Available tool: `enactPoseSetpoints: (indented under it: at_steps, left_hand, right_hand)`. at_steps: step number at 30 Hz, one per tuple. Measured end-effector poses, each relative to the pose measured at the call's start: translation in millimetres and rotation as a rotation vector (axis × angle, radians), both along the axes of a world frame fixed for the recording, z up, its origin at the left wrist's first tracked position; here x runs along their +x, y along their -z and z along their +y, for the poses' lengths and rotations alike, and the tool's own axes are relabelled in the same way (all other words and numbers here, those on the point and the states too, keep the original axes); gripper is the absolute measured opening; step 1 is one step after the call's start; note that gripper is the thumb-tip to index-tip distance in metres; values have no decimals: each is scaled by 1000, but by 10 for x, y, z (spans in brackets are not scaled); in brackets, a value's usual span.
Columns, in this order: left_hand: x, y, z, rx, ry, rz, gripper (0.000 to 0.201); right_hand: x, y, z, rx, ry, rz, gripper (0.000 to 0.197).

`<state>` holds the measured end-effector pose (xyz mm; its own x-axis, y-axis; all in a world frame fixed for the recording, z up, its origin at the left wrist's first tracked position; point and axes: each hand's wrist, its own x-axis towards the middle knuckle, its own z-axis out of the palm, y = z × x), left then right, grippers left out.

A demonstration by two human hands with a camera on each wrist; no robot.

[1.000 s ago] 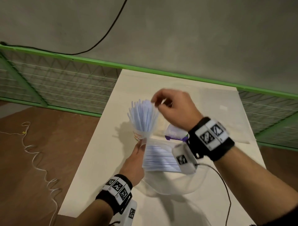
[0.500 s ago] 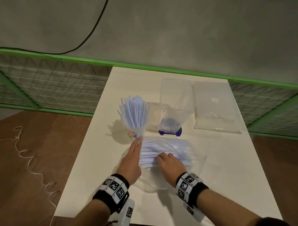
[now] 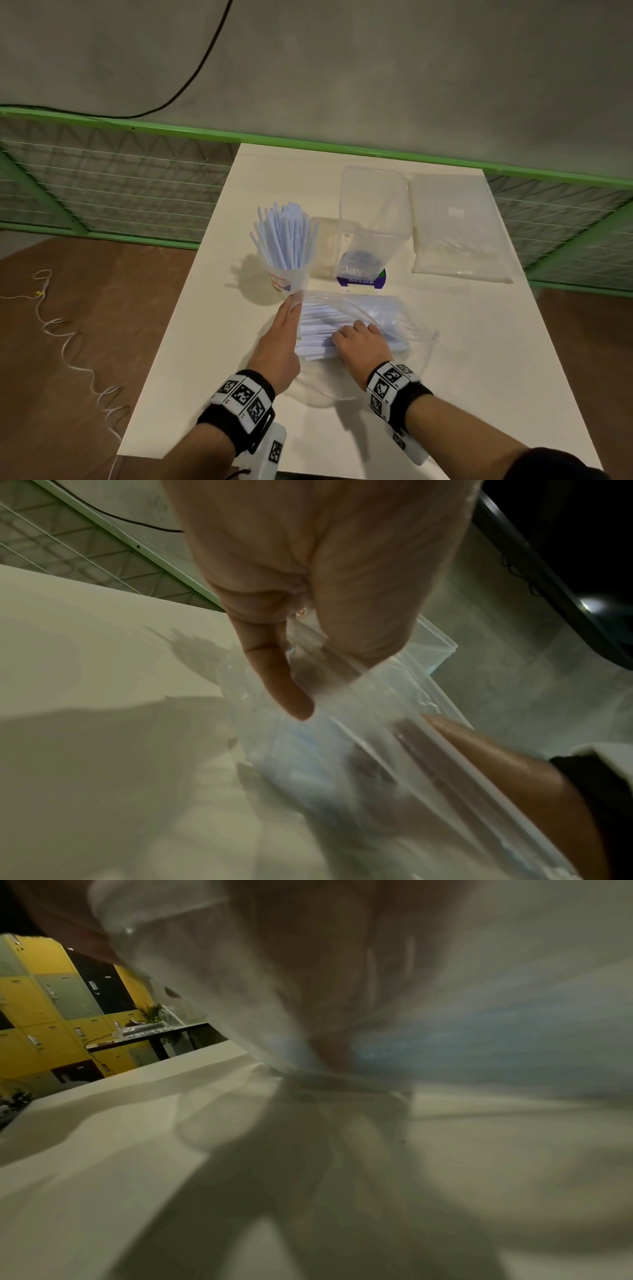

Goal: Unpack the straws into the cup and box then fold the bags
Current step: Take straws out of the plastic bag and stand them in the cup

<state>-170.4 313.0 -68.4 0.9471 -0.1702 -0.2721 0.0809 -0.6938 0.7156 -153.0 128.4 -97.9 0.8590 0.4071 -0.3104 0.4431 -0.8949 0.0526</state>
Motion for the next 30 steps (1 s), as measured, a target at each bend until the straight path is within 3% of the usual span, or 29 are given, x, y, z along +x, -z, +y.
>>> enactPoseSetpoints:
  at_steps: [22,30]
  left_hand:
    - [13,-7,17,8,18,-15,104]
    - [34,15,31,0,13,-21,104]
  right_hand:
    - [-5,-8,50,-125,11,36,31]
    - [12,25,52,-86,3,25,32]
